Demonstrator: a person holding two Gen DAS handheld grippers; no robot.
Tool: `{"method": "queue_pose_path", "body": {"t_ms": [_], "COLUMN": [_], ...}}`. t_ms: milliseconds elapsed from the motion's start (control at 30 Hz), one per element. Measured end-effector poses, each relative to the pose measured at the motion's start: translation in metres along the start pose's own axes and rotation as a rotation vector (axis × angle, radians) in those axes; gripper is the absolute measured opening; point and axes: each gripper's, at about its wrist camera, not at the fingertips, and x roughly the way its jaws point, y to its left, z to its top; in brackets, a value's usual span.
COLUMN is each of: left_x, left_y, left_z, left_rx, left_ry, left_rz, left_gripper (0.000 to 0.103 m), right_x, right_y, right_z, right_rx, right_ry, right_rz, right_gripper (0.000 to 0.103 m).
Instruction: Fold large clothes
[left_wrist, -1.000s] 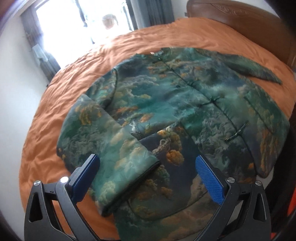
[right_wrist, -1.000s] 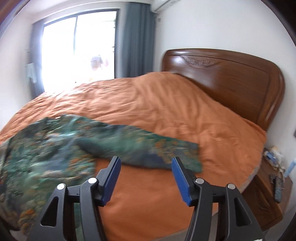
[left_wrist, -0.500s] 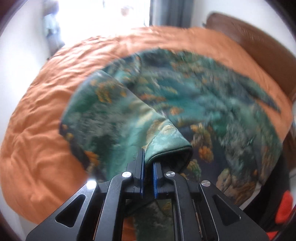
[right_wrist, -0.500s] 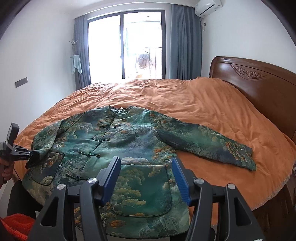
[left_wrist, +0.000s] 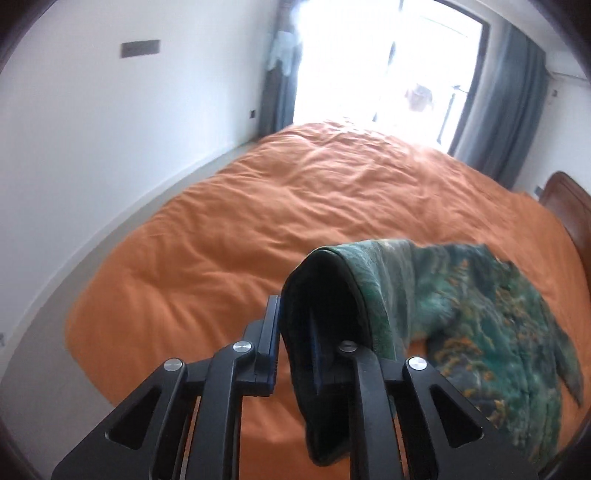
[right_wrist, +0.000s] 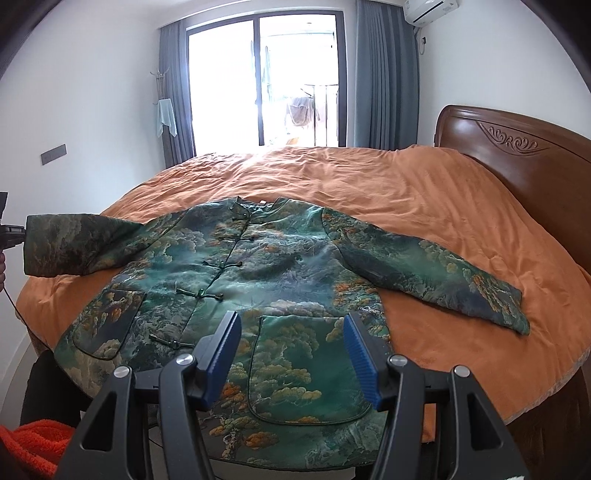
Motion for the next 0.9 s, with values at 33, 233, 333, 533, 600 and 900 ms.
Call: {"method": "queue_pose_path", "body": {"t_ms": [33,233,333,533,600,900], "left_x": [0.003,0.002,-0.004,-0.029,-0.043,-0.058], "left_y": [0.011,0.073,0.075,0.019,-0.009,-0.109], "left_z": [0.002,-0.005,-0.019,-0.053,-0.065,-0.113], "left_rx": [-0.029,-0.165,-0.167,-0.073,-0.041,0.067], "left_ry": [-0.003,-0.038,-0.025,-0.019,-0.030,0.024], "left_rz": [0.037,0.172,0.183,0.081,0.029,-0.202], "left_gripper": [0.033,0.068,0.075,0.089,0.095,0.100], "right_x": [-0.001,-0.006,-0.004,0.008,0.011,0.016], "right_y": [0.000,-0.013,-0.024,-0.037,-0.039,-0.068], "right_z": [0.000,-0.003,-0.006,-0.011,-0.009,-0.002], "right_rx": [0.003,0.020,0.048,0.065,0.067,0.085], "right_ry": [0.000,0.001,0.017,0.043,0.044,0.046], "right_rz": [0.002,-0.033,-0.050,-0.079,-0.084,-0.130], "right_gripper": [0.059,0.059,0.059,0.059,0.059,0.069]}}
